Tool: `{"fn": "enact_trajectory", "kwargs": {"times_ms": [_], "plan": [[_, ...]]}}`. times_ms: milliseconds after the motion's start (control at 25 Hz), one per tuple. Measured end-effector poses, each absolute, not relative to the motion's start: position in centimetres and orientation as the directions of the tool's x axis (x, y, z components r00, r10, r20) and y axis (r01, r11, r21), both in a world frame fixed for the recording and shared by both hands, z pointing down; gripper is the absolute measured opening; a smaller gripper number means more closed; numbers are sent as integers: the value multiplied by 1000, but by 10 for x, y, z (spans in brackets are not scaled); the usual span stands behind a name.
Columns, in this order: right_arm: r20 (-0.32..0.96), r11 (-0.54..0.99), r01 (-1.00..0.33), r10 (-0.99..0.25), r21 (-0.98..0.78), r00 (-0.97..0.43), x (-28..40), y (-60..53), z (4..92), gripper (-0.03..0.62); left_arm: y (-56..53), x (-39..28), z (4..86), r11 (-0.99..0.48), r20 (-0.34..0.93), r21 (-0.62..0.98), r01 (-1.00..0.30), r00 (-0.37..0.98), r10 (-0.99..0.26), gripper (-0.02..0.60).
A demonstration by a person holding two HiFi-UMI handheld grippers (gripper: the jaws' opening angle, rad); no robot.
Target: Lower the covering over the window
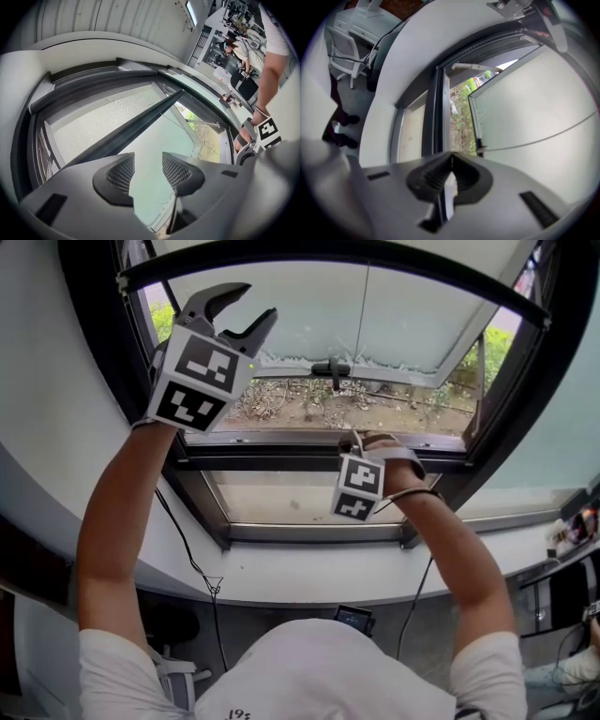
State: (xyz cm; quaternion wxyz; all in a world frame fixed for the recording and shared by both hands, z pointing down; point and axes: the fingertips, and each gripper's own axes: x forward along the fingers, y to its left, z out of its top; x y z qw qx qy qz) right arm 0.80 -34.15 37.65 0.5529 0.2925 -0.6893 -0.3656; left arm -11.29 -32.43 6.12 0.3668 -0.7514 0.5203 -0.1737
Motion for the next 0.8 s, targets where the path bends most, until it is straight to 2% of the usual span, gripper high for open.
{"fn": "enact_trajectory", "kwargs": {"times_ms": [400,800], "plan": [[577,594,-16,-788,805,-218,8,-335,396,23,-343,-113,74,-126,-106,-804,-582,348,-931,210],[577,592,-16,-791,806,-204,10,-334,402,23,-346,-113,59,11,-177,-880,-475,306,-935,234]]}}
